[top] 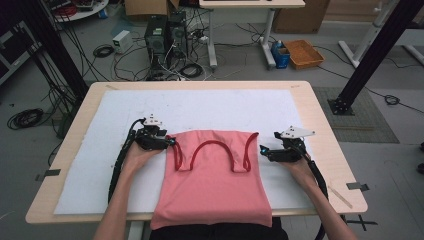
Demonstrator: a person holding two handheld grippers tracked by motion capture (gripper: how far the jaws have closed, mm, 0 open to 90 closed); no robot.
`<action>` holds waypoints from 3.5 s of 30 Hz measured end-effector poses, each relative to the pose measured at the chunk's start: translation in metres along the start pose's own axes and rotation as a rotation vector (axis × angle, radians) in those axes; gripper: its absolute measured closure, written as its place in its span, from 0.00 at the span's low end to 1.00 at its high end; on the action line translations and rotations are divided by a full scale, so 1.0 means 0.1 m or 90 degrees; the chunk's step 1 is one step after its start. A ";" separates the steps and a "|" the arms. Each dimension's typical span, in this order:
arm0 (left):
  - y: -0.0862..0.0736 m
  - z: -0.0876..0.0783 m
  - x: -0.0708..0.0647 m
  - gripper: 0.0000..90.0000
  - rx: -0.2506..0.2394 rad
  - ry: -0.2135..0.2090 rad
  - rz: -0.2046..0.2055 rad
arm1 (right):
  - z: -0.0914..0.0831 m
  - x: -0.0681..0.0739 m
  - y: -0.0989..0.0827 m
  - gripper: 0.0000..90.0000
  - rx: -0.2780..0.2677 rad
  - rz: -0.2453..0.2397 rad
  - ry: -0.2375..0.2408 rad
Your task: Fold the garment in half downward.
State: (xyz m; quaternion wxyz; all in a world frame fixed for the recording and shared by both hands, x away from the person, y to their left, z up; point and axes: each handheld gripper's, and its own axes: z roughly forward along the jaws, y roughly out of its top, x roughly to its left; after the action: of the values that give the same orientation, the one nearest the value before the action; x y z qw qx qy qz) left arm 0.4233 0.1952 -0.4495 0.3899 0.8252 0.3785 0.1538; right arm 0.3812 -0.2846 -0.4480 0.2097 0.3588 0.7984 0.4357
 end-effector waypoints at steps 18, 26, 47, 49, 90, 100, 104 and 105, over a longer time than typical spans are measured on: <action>0.01 -0.01 -0.04 0.71 0.008 -0.021 0.023 | 0.00 0.01 0.00 0.20 0.001 -0.006 -0.003; 0.01 -0.01 -0.05 0.82 0.003 -0.026 0.021 | 0.01 0.02 0.00 0.20 0.002 -0.010 -0.005; 0.00 -0.01 -0.03 0.88 -0.001 -0.039 0.015 | 0.03 -0.06 0.10 0.30 -0.004 0.061 0.030; 0.00 -0.01 -0.03 0.88 0.000 -0.040 0.018 | 0.06 -0.06 0.17 0.29 -0.003 0.063 0.034; -0.03 -0.01 -0.02 0.88 -0.012 -0.042 0.023 | 0.57 -0.09 0.33 0.65 0.105 0.050 0.041; -0.03 -0.01 -0.02 0.88 -0.014 -0.043 0.023 | 0.57 -0.08 0.32 0.81 0.100 0.049 0.060; -0.03 -0.01 -0.02 0.88 -0.013 -0.043 0.023 | 0.56 -0.04 0.33 0.87 0.098 0.032 0.054; -0.03 -0.01 -0.02 0.88 -0.013 -0.043 0.023 | 0.56 -0.03 0.33 0.87 0.098 0.032 0.054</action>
State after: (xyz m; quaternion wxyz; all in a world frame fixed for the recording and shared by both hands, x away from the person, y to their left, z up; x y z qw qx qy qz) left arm 0.4197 0.1952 -0.4509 0.4081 0.8325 0.3487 0.1372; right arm 0.4324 -0.2444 -0.4503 0.1363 0.3746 0.8287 0.3928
